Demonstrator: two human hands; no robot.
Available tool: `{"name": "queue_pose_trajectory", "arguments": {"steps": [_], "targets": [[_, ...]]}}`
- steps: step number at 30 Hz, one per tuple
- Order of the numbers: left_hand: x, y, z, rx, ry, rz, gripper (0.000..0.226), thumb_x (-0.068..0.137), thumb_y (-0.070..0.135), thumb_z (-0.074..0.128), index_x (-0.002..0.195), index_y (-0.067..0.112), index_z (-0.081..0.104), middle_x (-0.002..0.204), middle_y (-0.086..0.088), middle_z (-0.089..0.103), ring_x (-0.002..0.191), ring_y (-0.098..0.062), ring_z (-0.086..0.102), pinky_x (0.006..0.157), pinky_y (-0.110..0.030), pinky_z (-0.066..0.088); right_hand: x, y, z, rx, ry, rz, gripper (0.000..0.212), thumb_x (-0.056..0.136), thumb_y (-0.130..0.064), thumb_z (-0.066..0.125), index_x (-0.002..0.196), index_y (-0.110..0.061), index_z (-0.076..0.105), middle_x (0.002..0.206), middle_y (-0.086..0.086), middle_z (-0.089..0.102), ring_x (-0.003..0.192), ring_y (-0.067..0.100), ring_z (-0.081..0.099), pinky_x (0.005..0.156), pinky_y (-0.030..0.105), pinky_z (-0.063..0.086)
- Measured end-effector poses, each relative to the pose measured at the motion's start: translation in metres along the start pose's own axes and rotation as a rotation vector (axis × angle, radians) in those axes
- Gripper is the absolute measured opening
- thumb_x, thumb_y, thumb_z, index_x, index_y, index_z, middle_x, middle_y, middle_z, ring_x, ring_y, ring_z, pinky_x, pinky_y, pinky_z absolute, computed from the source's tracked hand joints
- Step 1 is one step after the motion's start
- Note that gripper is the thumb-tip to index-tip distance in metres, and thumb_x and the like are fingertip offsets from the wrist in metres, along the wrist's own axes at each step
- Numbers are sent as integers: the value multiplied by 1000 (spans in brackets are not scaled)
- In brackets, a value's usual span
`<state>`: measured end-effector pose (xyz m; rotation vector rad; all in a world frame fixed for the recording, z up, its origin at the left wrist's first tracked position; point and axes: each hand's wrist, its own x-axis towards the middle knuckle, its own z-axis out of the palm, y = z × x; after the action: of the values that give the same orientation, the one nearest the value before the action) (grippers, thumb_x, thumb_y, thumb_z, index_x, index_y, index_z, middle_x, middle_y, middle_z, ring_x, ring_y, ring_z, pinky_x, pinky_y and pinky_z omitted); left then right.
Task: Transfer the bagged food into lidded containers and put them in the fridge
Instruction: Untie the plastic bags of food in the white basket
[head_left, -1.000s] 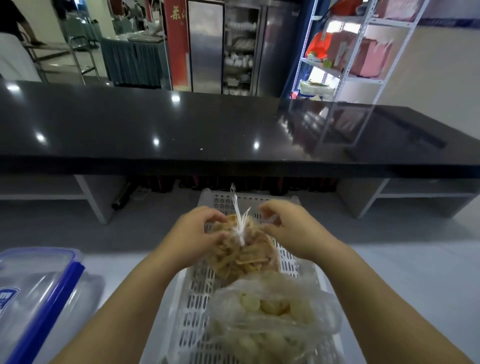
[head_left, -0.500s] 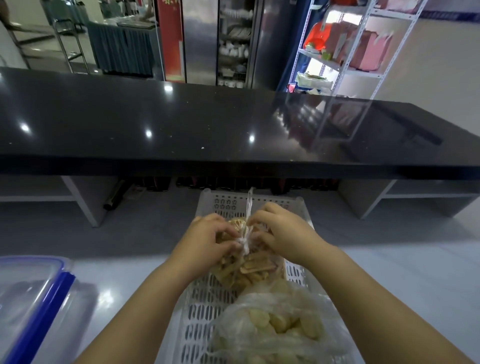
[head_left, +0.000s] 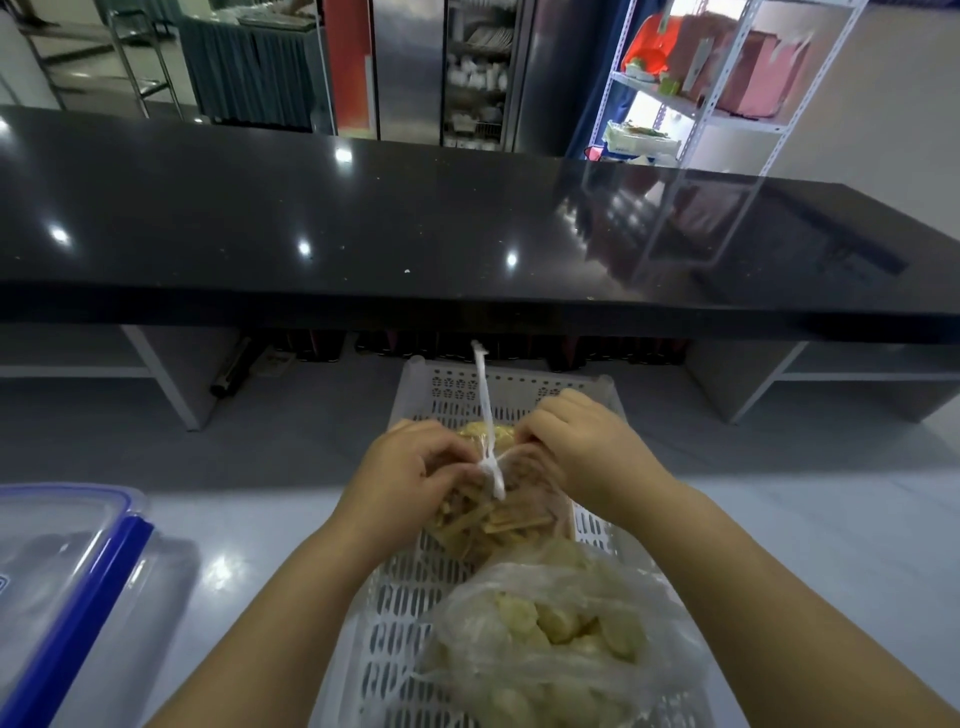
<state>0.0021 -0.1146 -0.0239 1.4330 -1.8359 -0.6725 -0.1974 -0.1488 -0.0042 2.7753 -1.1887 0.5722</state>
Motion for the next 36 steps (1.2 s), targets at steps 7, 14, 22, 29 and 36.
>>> {"name": "queue_pose_trajectory", "arguments": {"steps": [7,14,22,29,36], "targets": [[-3,4,-3,-8,-18,-16,12,79,16,71,75,28,69,79,15,63,84,-1,55,75,-16,43,-3,18,-21,-43,133,83,16,87,-20,58,79,-7,64,75,5,60,67,23,53,48,35,47],[-5,3,-4,-52,10,-70,10,79,16,71,76,25,70,81,12,64,81,0,58,68,-7,43,-12,32,-21,56,198,475,8,90,-14,59,93,-9,64,92,3,60,87,24,54,72,38,49],[2,11,-3,83,-48,-73,16,73,39,75,82,30,65,82,12,57,80,-4,53,70,-23,46,-11,3,-14,411,142,610,16,81,-16,72,83,-15,56,85,-1,56,73,12,53,61,14,42],[-3,8,-1,-12,53,-62,6,77,21,74,75,26,71,77,12,65,79,-1,57,68,-11,44,-4,-17,14,484,-121,520,14,82,-20,69,95,-26,73,92,-17,56,91,7,56,81,26,49],[-5,0,-11,-48,185,-59,17,85,15,65,100,23,69,80,13,56,78,-3,55,69,-10,42,-18,-1,7,432,178,614,10,88,-11,62,80,-15,66,76,-11,58,73,1,53,63,8,38]]}}
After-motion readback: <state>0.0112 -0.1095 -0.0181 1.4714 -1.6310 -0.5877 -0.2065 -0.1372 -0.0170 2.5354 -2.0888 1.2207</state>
